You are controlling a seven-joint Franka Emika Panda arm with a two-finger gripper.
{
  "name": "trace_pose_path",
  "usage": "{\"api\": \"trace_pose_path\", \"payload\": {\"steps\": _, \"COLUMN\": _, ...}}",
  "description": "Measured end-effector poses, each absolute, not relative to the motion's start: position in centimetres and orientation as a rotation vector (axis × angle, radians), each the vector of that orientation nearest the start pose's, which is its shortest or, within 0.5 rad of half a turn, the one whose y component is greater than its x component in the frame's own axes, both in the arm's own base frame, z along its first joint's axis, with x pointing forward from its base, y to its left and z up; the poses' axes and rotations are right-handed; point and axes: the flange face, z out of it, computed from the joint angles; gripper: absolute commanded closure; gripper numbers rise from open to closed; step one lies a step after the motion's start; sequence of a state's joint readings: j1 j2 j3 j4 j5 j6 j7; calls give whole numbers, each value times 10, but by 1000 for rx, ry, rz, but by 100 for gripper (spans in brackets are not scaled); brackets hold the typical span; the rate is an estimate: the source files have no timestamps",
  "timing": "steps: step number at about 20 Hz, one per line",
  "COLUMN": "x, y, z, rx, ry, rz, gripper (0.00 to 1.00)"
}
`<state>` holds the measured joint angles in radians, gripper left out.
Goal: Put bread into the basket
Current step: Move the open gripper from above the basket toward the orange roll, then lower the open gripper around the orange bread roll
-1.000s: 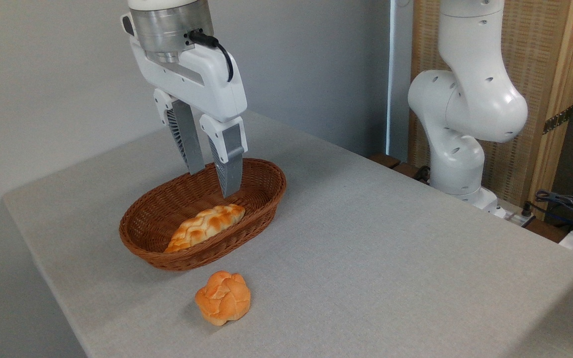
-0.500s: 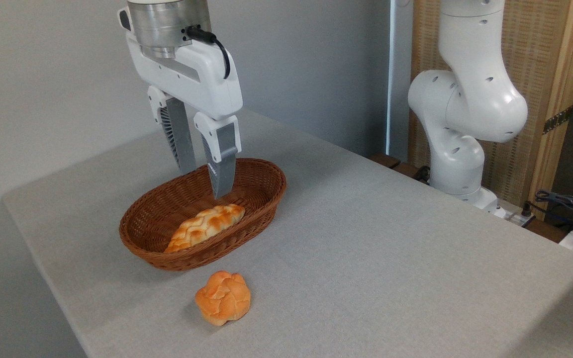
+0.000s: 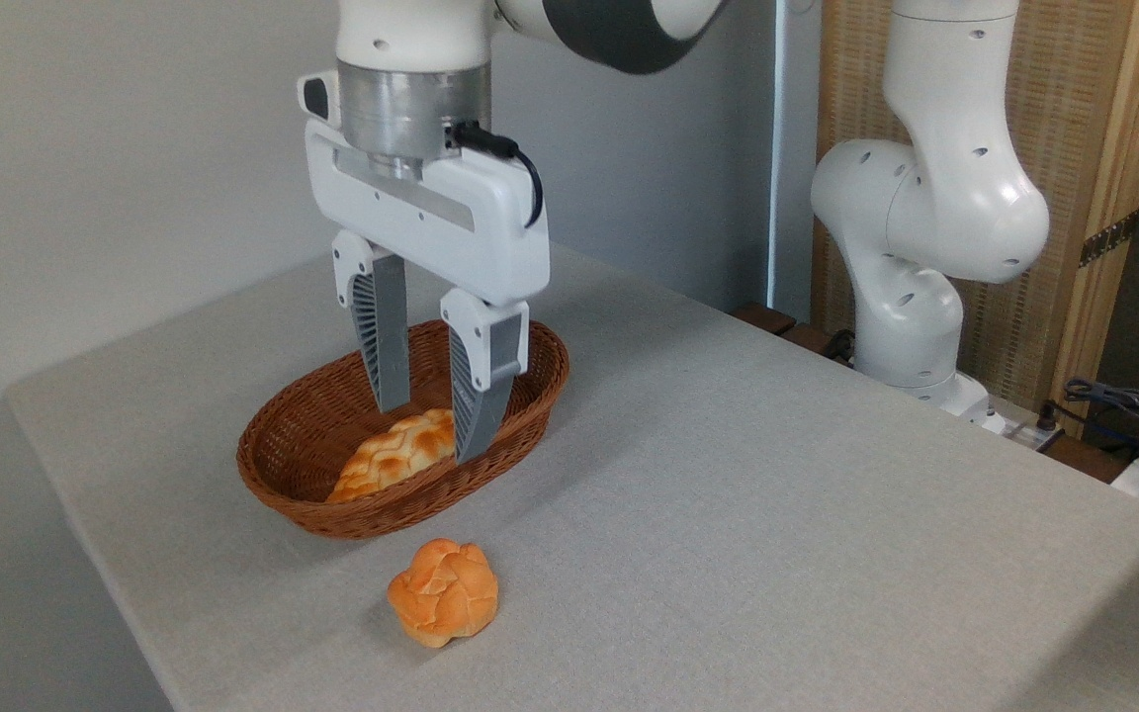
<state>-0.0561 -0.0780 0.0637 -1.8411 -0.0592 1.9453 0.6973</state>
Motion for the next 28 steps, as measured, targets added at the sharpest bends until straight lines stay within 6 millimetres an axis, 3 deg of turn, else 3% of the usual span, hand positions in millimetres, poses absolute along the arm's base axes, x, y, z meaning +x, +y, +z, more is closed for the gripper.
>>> {"api": "trace_pose_path", "payload": {"steps": 10, "x": 555, "y": 0, "z": 478, "rx": -2939, "ry": 1014, "rz": -319, "gripper": 0}}
{"api": "trace_pose_path", "payload": {"steps": 20, "x": 553, "y": -4, "z": 444, "rx": -2919, "ry": 1040, "rz": -330, "gripper": 0}}
{"api": "trace_pose_path", "payload": {"steps": 28, "x": 559, "y": -14, "z": 429, "rx": -2905, "ry": 1062, "rz": -343, "gripper": 0}}
